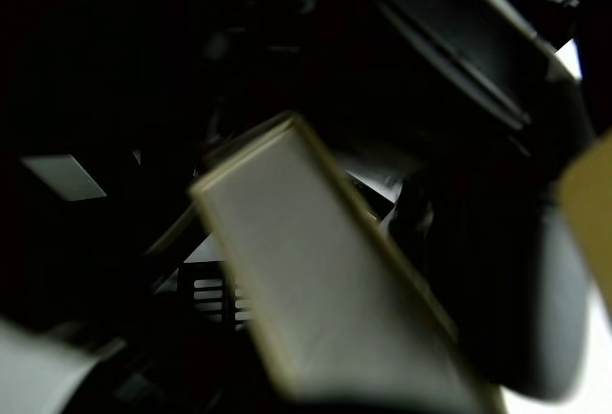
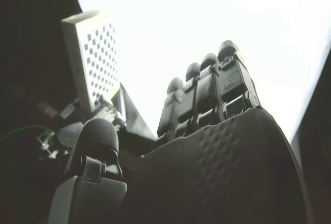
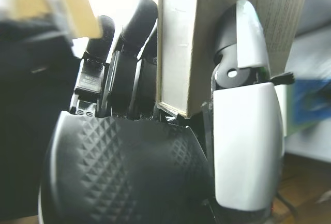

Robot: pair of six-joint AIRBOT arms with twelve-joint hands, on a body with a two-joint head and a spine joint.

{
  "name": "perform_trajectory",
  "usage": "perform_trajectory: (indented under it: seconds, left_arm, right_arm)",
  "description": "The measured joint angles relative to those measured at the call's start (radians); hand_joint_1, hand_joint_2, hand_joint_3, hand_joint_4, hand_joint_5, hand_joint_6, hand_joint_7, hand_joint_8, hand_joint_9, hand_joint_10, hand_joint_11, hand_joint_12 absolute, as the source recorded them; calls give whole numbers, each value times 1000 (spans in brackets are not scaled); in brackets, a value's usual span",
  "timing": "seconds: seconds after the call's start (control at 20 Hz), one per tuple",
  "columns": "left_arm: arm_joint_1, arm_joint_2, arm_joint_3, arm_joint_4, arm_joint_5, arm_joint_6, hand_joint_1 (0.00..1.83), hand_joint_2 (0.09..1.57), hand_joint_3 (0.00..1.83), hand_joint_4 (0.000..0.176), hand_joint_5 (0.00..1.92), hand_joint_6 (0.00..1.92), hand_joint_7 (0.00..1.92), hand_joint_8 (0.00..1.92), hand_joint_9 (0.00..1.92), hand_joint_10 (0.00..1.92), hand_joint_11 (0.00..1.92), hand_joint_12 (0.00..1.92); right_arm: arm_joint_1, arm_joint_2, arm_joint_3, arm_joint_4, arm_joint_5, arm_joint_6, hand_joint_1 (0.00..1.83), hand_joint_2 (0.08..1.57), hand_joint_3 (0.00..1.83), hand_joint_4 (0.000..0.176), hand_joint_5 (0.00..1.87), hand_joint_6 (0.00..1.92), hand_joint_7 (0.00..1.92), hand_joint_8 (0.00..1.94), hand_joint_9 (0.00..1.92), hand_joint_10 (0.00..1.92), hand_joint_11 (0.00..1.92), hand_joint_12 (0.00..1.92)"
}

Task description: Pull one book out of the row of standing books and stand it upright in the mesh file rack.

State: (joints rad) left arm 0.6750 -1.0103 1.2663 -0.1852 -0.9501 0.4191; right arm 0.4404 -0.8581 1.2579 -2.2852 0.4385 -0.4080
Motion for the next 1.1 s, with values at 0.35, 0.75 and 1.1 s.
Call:
perform_trajectory:
  seconds: [0.35,0.75,1.1]
  left_arm:
    - [0,11,-21,3,5,0,54,1427,1,0,7,0,0,0,0,0,0,0]
    - [3,24,-37,-6,7,0,18,1469,9,0,9,0,0,0,0,0,0,0]
    - [3,29,-46,0,10,0,66,1479,3,0,0,0,0,0,0,0,0,0]
  right_arm:
    - [56,69,-29,-347,63,0,1358,1190,0,0,708,1261,875,1188,816,1427,428,1722]
    - [44,108,-72,-430,97,-3,1363,1175,0,0,726,1284,930,1071,827,1386,298,1646]
    - [-32,102,-84,-444,107,-4,1484,1177,0,0,700,1327,886,1054,861,1263,611,1732]
